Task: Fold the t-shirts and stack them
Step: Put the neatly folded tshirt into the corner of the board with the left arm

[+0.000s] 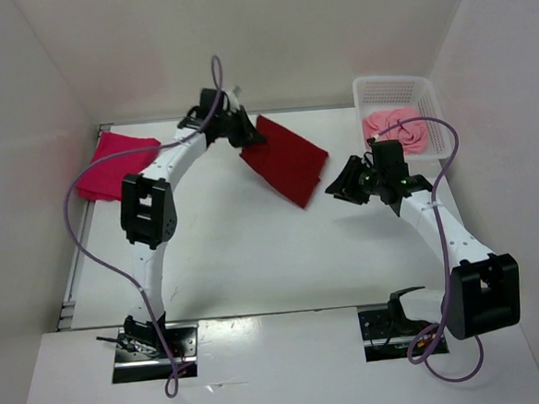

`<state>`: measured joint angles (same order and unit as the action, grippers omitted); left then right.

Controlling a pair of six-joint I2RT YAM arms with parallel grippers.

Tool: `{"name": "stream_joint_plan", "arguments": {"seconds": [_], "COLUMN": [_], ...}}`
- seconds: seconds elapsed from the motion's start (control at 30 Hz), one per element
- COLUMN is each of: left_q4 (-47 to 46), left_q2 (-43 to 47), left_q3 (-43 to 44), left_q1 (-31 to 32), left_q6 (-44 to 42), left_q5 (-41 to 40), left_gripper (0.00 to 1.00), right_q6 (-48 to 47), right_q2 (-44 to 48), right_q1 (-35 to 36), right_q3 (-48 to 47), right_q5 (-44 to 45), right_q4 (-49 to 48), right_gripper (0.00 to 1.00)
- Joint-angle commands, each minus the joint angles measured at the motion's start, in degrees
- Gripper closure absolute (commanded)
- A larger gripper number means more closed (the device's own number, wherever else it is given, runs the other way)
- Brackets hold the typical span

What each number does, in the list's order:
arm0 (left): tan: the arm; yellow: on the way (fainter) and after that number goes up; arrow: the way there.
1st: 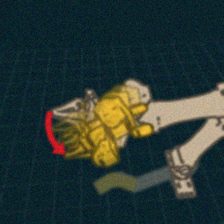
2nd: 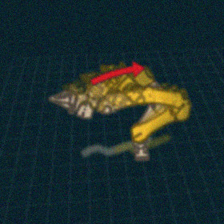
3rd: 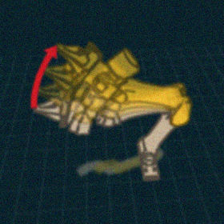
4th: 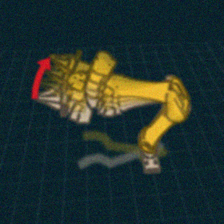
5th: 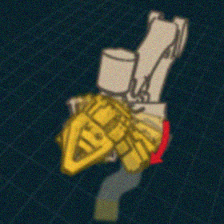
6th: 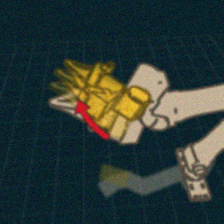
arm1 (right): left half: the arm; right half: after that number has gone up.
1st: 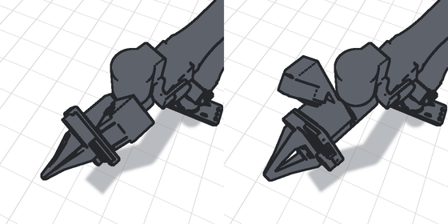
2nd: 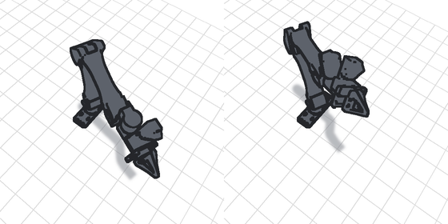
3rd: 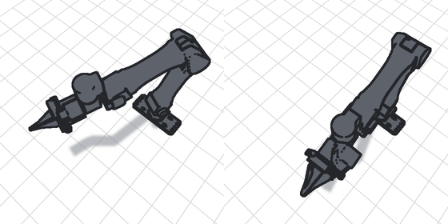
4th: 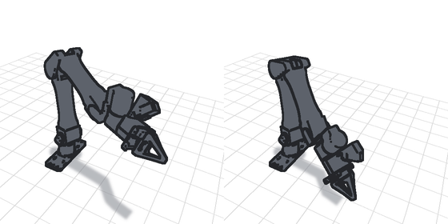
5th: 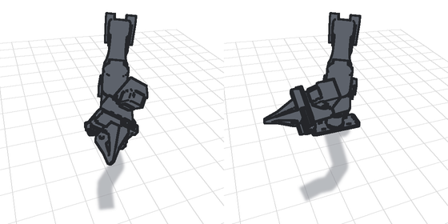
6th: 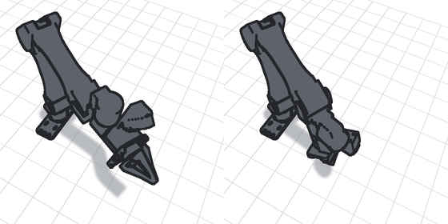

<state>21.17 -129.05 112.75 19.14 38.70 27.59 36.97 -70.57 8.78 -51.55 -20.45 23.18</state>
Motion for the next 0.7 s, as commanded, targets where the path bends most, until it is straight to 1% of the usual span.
{"name": "stream_joint_plan", "arguments": {"seconds": [0.0, 0.03, 0.1, 0.13, 0.17, 0.2, 0.23, 0.27, 0.3, 0.33, 0.37, 0.4, 0.43, 0.5, 0.57, 0.63, 0.67], "left_q4": [1.33, 1.33, -0.33, -1.21, -3.57, -5.07, -6.74, -10.15, -11.92, -14.29, -17.62, -17.65, -18.17, -15.47, -11.87, -10.89, -9.84], "left_q2": [6.17, 7.4, 12.4, 14.25, 18.36, 20.66, 25.21, 27.6, 30.06, 32.35, 36.46, 37.9, 40.09, 40.72, 43.44, 47.81, 49.41], "left_q3": [7.48, 6.96, 4.16, -0.9, -4.17, -8.03, -12.16, -21.25, -26.3, -31.4, -36.24, -43.16, -45.66, -48.31, -50.51, -54.02, -54.04], "left_q1": [-8.4, -11.89, -15.6, -17.53, -21.56, -23.68, -25.97, -30.69, -33.09, -35.46, -39.83, -41.62, -42.94, -43.75, -43.75, -43.75, -43.75], "left_q6": [2.25, 2.78, 2.79, 3.31, 4.18, 5.06, 7.16, 8.4, 9.98, 11.65, 14.36, 14.91, 14.92, 12.03, 9.91, 9.91, 9.3], "left_q5": [1.4, 1.41, 1.41, 1.41, 1.41, 1.41, 1.41, 0.8, -1.29, -1.92, -1.93, -1.93, -1.93, -0.97, -0.44, -0.44, -0.96], "left_gripper": [1.0, 1.0, 1.0, 1.0, 1.0, 1.0, 1.0, 0.97, 0.78, 0.57, 0.39, 0.18, 0.0, 0.0, 0.0, 0.0, 0.0], "right_q6": [-1.28, -1.29, -1.81, -2.42, -2.43, -2.43, -3.04, -3.05, -3.05, -3.05, -3.57, -3.57, -3.57, -4.1, -4.63, -4.63, -4.63], "right_q2": [1.48, 1.48, 0.96, 0.43, -0.27, -0.27, -1.23, -1.76, -2.55, -2.56, -3.26, -3.26, -3.79, -3.79, -4.4, -5.1, -5.11], "right_q1": [0.19, -0.33, -0.34, -0.34, -0.34, -0.34, -0.34, -0.34, -0.34, -0.34, 0.18, 0.19, 0.71, 0.72, 0.72, 0.72, 0.72], "right_q3": [0.57, 0.57, 0.57, 0.57, 0.57, 0.57, 0.57, 0.57, 1.1, 1.1, 1.1, 1.1, 1.1, 1.1, 1.1, -0.3, -0.83], "right_q5": [-1.09, -1.78, -1.79, -2.49, -3.36, -3.98, -3.99, -5.38, -5.91, -5.92, -6.62, -6.62, -6.62, -6.62, -6.62, -6.62, -6.62], "right_q4": [-0.77, -0.77, -0.77, -0.77, -0.77, -1.29, -1.29, -1.29, -1.99, -2.0, -2.0, -2.0, -2.0, -2.0, -1.38, -1.38, -1.38], "right_gripper": [0.59, 0.59, 0.58, 0.58, 0.58, 0.58, 0.58, 0.58, 0.58, 0.58, 0.58, 0.58, 0.58, 0.56, 0.54, 0.53, 0.53]}}
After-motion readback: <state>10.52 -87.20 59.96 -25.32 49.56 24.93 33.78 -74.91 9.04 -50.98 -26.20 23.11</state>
